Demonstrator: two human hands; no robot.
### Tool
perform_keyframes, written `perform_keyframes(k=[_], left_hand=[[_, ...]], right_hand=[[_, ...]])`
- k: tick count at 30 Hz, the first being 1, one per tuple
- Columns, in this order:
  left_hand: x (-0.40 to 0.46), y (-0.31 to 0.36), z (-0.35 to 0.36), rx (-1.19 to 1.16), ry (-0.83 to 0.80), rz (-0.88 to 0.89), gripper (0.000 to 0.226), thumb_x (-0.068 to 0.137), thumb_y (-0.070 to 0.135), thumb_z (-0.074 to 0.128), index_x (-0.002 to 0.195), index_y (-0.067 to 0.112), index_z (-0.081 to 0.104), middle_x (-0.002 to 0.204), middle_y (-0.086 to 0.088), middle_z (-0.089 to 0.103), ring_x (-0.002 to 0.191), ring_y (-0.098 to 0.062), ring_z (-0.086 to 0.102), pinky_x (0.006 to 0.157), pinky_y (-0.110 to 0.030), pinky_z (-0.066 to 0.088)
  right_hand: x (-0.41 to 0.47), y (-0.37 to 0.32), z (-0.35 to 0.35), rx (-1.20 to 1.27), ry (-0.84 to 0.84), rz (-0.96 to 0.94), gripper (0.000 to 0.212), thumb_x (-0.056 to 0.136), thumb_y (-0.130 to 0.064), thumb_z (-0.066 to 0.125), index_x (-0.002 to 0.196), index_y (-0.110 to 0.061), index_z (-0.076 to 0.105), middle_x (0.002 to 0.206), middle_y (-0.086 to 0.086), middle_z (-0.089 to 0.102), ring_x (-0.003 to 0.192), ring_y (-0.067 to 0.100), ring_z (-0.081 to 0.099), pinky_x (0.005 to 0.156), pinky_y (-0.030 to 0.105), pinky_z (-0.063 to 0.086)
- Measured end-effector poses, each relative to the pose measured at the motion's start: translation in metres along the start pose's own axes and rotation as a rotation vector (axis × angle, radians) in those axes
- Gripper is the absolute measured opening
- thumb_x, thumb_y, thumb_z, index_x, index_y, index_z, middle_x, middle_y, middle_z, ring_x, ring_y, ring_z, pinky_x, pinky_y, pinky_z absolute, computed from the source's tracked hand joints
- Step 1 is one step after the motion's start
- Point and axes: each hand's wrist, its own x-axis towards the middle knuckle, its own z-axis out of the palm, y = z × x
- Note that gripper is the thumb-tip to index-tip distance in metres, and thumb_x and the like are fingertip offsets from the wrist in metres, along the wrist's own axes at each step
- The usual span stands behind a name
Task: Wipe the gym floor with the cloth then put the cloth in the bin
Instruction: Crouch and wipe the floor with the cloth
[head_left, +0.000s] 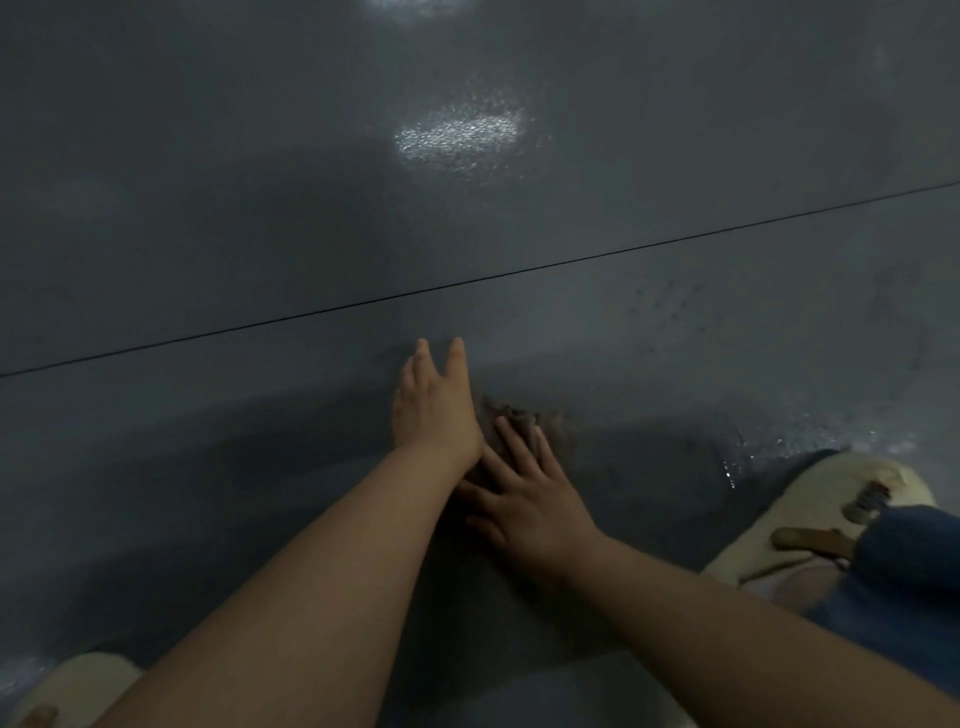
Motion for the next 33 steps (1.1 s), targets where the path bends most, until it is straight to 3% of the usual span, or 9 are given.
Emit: perform_keyframes(k=[3,5,8,11,17,20,24,29,33], left_hand=[[-0.001,0.019,0.008,-0.005,-0.039,0.025,0.089,0.088,0.007,0.058,0.152,0.025,-0.003,0.158,-0.008,-0.012,0.146,-0.028,-0.005,0.117,-0.037,0.012],[0.0,0.03,0.01,0.009,-0.061,0.039,0.093,0.086,0.007,0.059,0.151,0.024,-0.005,0.158,-0.009,-0.013,0.146,-0.028,-0.005,0.117,-0.037,0.012],[0.002,0.043,0.012,0.02,-0.076,0.055,0.098,0.084,0.007,0.062,0.151,0.023,-0.008,0.158,-0.009,-0.013,0.146,-0.028,-0.004,0.117,-0.036,0.012],[0.005,0.052,0.011,0.046,-0.074,0.07,0.101,0.083,0.008,0.064,0.151,0.024,-0.009,0.157,-0.009,-0.014,0.146,-0.028,-0.004,0.117,-0.036,0.012],[0.016,0.063,0.019,0.116,-0.037,0.048,0.091,0.091,0.015,0.058,0.151,0.023,-0.009,0.158,-0.011,-0.012,0.146,-0.029,-0.004,0.117,-0.038,0.012],[0.019,0.067,0.024,0.137,-0.011,0.045,0.091,0.091,0.018,0.059,0.151,0.022,-0.009,0.157,-0.013,-0.012,0.146,-0.029,-0.004,0.117,-0.038,0.01],[0.023,0.076,0.028,0.205,0.036,0.067,0.097,0.088,0.022,0.064,0.15,0.02,-0.01,0.157,-0.015,-0.012,0.145,-0.031,-0.004,0.117,-0.037,0.009],[0.027,0.089,0.033,0.284,-0.045,0.099,0.097,0.085,0.026,0.067,0.151,0.021,-0.003,0.156,-0.015,-0.012,0.145,-0.033,-0.003,0.117,-0.039,0.009],[0.03,0.094,0.035,0.321,-0.047,0.096,0.095,0.085,0.024,0.07,0.151,0.018,0.002,0.157,-0.017,-0.008,0.144,-0.036,0.001,0.114,-0.042,0.02]], right_hand=[[0.006,0.046,-0.01,-0.076,-0.003,-0.041,0.053,0.093,-0.055,0.019,0.145,-0.045,0.023,0.157,0.0,0.001,0.14,0.033,-0.011,0.112,0.055,-0.005],[0.013,0.08,-0.024,-0.051,0.023,0.146,0.059,0.088,-0.06,-0.002,0.146,-0.048,-0.001,0.154,-0.004,-0.02,0.139,0.029,-0.025,0.109,0.051,-0.017],[0.016,0.125,-0.041,0.039,0.088,0.456,0.055,0.093,-0.059,0.004,0.146,-0.049,-0.004,0.159,-0.002,-0.014,0.144,0.03,-0.016,0.113,0.055,-0.01],[0.012,0.123,-0.042,0.15,0.118,0.596,0.052,0.099,-0.052,0.015,0.147,-0.046,-0.004,0.159,0.0,-0.014,0.144,0.031,-0.018,0.113,0.055,-0.008],[-0.004,0.056,-0.019,0.175,0.076,0.432,0.057,0.089,-0.057,-0.001,0.144,-0.048,-0.013,0.146,-0.003,-0.034,0.13,0.031,-0.039,0.104,0.054,-0.024],[0.009,0.083,-0.033,0.148,0.094,0.389,0.052,0.098,-0.054,0.015,0.145,-0.05,-0.008,0.153,-0.004,-0.027,0.135,0.032,-0.034,0.106,0.057,-0.021],[0.035,0.137,-0.058,0.042,0.099,0.34,0.051,0.098,-0.053,0.017,0.145,-0.051,-0.003,0.159,-0.001,-0.015,0.143,0.035,-0.02,0.111,0.06,-0.012],[0.025,0.203,-0.069,0.21,0.164,0.728,0.051,0.099,-0.051,0.018,0.147,-0.049,-0.001,0.159,-0.004,-0.015,0.144,0.032,-0.018,0.112,0.058,-0.009],[0.009,0.183,-0.055,0.323,0.226,0.916,0.052,0.1,-0.048,0.017,0.148,-0.044,-0.003,0.159,0.0,-0.015,0.143,0.033,-0.02,0.113,0.056,-0.01]])
